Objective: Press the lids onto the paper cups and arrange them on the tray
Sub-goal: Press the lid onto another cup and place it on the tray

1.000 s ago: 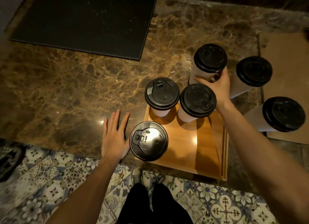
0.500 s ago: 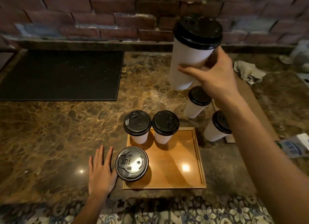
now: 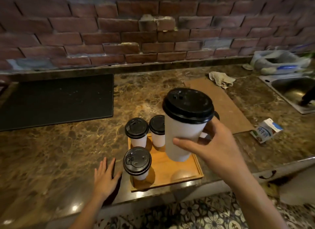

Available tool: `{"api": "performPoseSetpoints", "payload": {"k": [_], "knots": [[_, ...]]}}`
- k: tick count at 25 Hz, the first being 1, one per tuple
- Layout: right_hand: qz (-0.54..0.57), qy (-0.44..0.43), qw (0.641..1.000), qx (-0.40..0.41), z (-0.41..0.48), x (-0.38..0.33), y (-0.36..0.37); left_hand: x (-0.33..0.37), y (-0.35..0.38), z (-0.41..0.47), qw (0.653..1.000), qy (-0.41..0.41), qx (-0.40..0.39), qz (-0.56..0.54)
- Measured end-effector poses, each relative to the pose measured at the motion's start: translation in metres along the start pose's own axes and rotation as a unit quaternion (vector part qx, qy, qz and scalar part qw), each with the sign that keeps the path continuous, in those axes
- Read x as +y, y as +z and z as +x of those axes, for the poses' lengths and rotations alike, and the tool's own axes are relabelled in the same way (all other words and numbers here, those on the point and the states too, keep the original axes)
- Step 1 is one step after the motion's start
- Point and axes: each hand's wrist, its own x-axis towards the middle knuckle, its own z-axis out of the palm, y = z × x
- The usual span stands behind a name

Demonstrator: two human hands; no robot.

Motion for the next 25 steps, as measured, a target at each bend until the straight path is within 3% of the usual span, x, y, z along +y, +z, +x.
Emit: {"api": "performPoseSetpoints", "payload": {"k": [2, 4, 6, 8, 10, 13, 16, 20, 23, 25], "knots": [[0.003, 0.022, 1.000, 0.001, -0.021, 0.004, 0.012, 0.011, -0.025, -0.014, 0.976, -0.030, 0.012, -0.213], [-0.002, 0.030, 1.000, 0.001, -0.034, 0.006, 0.022, 0.025, -0.048, -0.039, 0.932, 0.019, 0.064, -0.355], [-0.016, 0.024, 1.000, 0.006, -0.041, 0.004, 0.030, 0.050, -0.072, -0.073, 0.903, 0.156, 0.087, -0.392], [-0.027, 0.018, 0.999, 0.012, -0.046, -0.001, 0.036, 0.081, -0.090, -0.108, 0.880, 0.306, 0.042, -0.361], [-0.040, 0.010, 0.999, 0.018, -0.048, -0.007, 0.039, 0.110, -0.099, -0.129, 0.877, 0.378, -0.009, -0.298], [-0.040, -0.008, 0.999, 0.022, -0.052, -0.012, 0.043, 0.144, -0.097, -0.139, 0.865, 0.395, -0.067, -0.301], [-0.040, -0.012, 0.999, -0.001, -0.054, -0.016, 0.045, 0.160, -0.088, -0.138, 0.856, 0.312, -0.097, -0.401], [-0.129, -0.017, 0.990, -0.058, -0.052, -0.032, 0.027, 0.156, -0.073, -0.132, 0.833, 0.334, 0.014, -0.440], [-0.176, -0.092, 0.979, -0.054, -0.033, -0.061, 0.012, 0.160, -0.065, -0.133, 0.822, 0.347, 0.066, -0.447], [-0.259, -0.137, 0.952, -0.090, -0.016, -0.077, 0.016, 0.168, -0.063, -0.135, 0.823, 0.346, 0.073, -0.445]]}}
